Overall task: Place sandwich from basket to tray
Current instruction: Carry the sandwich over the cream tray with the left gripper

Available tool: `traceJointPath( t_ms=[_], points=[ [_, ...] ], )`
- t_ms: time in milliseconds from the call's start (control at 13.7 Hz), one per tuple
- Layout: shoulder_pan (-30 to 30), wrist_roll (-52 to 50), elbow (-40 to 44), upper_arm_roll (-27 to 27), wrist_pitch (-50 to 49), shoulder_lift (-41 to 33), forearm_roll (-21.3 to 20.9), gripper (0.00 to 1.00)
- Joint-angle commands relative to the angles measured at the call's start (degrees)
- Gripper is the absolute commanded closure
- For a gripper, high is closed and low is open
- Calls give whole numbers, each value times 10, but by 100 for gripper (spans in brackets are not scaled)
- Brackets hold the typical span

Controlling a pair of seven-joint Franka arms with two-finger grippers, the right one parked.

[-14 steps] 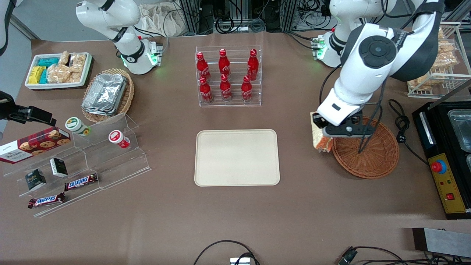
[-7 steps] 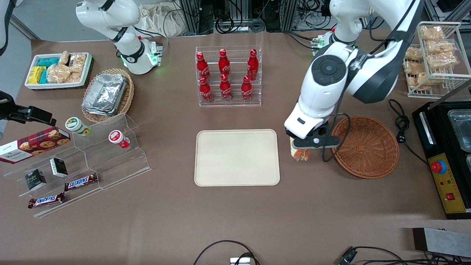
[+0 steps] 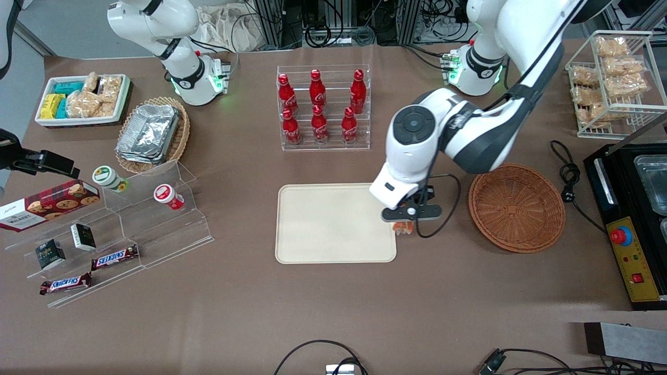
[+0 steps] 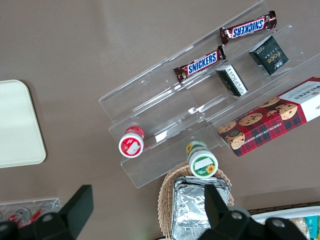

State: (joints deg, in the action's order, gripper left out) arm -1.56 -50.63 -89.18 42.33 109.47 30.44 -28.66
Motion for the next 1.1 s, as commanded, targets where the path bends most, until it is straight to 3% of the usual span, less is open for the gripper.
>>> traceJointPath(
  t_ms=[0,146,731,1023],
  points=[
    [-40,-45,45,-1,-9,51,-47,82],
    [-56,-73,52,-2,-4,73,-72,82],
    [-67,-77,52,-4,54,124,-82,82],
    [-87,-81,46,-5,64,150,-126,79]
  ],
)
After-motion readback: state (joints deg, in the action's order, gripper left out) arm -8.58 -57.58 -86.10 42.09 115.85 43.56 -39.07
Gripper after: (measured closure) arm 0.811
